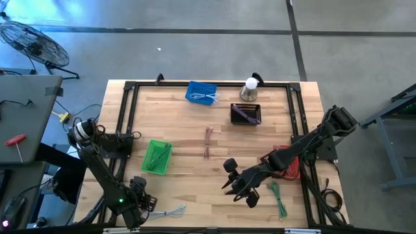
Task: Pick & Place USB Port
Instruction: Put the violet charger cable into the black bin
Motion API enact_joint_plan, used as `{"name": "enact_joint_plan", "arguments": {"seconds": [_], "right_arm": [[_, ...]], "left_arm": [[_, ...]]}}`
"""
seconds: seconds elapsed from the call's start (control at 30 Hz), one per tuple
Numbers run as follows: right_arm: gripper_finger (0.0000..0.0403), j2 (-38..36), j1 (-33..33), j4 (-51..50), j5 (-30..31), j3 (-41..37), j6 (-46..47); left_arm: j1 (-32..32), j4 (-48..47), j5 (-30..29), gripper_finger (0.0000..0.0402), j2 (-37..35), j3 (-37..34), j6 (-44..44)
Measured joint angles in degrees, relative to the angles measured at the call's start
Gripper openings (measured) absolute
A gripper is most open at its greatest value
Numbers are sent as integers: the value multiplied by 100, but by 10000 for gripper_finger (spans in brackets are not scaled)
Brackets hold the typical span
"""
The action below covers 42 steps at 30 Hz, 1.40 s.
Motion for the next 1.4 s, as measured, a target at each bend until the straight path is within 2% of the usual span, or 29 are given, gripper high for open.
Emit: {"name": "enact_joint_plan", "arguments": {"seconds": [0.2,0.47,0.6,0.73,0.9,0.93,1.03,1.13,1.27,1.4], "right_arm": [[108,0,0,4,0,0,4],[108,0,0,6,-2,0,61],[108,0,0,2,-4,0,151],[108,0,0,0,-2,0,153],[108,0,0,3,-2,0,153],[108,0,0,10,-2,0,153],[108,0,0,29,-2,0,153],[108,0,2,153,-26,0,153],[108,0,2,692,-467,0,24],[108,-2,7,934,-669,1,-228]], "left_arm": [[0,61,2,239,0,-35,47],[-2,1002,26,239,-34,-680,98],[-4,1076,27,232,-35,-808,162],[-9,1005,40,176,-31,-819,401],[-13,912,77,32,-26,-826,786],[-13,897,57,21,-26,-826,828],[-13,862,20,24,-43,-826,852],[-17,839,-150,11,-144,-828,1046],[11,646,-711,12,-358,-808,1282],[-6,189,-1391,8,-656,-363,1601]]}}
